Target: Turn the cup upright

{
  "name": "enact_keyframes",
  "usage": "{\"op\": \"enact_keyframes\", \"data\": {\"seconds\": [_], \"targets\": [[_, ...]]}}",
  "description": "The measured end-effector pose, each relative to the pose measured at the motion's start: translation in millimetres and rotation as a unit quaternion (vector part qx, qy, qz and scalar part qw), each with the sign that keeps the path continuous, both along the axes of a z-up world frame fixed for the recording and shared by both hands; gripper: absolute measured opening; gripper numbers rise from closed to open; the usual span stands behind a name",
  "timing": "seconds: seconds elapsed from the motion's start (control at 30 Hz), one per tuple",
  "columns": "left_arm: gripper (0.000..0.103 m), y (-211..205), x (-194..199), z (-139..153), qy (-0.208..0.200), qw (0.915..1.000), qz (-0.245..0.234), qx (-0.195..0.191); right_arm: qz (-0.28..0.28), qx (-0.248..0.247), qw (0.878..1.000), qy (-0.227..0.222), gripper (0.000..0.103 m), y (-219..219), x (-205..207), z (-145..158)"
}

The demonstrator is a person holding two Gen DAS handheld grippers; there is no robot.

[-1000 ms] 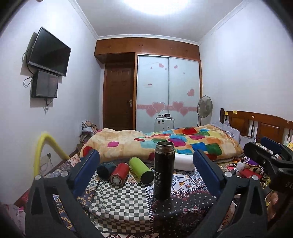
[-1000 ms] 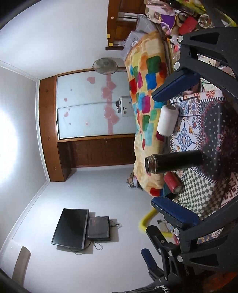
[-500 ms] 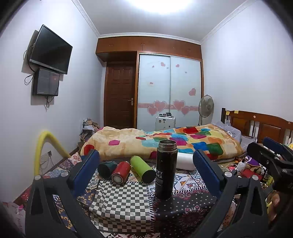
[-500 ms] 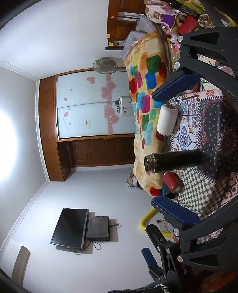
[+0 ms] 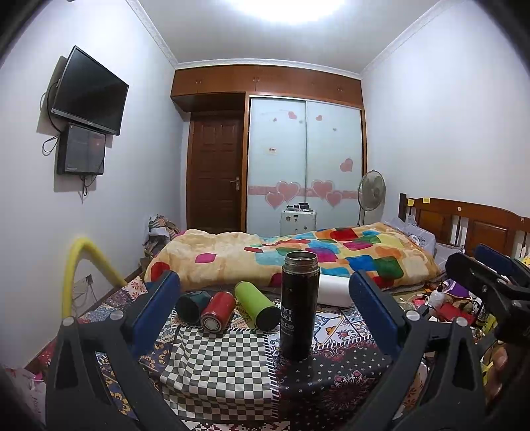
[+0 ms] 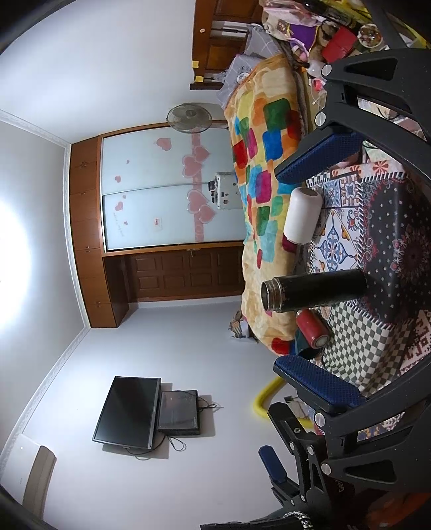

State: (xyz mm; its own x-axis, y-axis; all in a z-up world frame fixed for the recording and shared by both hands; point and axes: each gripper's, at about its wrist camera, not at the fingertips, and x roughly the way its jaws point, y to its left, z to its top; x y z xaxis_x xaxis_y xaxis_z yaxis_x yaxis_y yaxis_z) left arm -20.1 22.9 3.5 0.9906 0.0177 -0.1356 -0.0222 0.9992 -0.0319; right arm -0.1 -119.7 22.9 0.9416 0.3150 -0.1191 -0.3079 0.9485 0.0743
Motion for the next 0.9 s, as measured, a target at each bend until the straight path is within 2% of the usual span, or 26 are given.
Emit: {"op": "enact_keyframes", "data": {"seconds": [0.5,0.9], "targets": [[0.103,-6.6,2.5,-2.7,-0.001,0.9998,-0.013,0.015,-0.001,-0.003,1.0,0.0,0.103,0.2,0.5,0.5],[0.103,-1.6,6.1,-5.3,0.006,0.9999,-0.011,0.004,-0.001,-0.006,1.0,-0.001,0.103,0.8,1.3,0.3]]}}
